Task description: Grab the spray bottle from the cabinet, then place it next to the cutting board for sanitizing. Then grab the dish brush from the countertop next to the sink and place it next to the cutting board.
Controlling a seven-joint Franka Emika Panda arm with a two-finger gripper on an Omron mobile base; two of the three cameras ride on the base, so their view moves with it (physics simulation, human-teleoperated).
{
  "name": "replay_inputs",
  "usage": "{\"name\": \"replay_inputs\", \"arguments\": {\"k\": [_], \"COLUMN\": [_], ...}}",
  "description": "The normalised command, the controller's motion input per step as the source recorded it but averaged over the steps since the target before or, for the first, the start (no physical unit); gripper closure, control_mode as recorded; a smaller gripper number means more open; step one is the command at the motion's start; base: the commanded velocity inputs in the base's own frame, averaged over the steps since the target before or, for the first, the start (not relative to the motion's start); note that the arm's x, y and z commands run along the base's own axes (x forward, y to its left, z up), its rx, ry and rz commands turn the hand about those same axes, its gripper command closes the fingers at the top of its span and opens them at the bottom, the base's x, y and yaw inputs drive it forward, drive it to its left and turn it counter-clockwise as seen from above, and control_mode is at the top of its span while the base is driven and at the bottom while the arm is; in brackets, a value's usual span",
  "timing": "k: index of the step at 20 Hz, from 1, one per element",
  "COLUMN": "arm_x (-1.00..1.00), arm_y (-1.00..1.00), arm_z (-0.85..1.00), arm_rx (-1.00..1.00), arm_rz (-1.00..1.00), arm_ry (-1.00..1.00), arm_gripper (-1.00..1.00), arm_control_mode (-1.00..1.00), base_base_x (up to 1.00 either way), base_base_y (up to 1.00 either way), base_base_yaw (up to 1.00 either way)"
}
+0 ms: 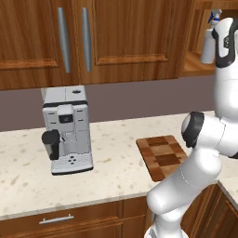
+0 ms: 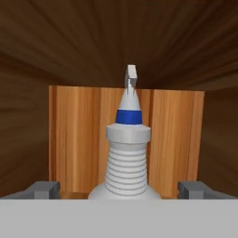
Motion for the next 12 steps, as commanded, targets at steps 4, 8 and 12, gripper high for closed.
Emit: {"name": "replay_inputs", "arguments": {"k": [4,8,12], "arm_x": [0.24,0.14,0.07], "arm_y": [0.0,-0.01,0.0], "arm_z": [-0.15,0.0,0.0], "arm_rx": [0.0,0.0,0.0], "arm_rz": [0.02,0.02,0.01], "arm_ry": [0.0,0.0,0.0], "arm_gripper": [-1.0,-1.0,-1.0], "arm_control_mode": [-1.0,-1.0,-1.0], "base_base_x": [0.0,0.0,0.0], "base_base_y": [0.0,0.0,0.0], "base_base_yaw": [0.0,0.0,0.0]}}
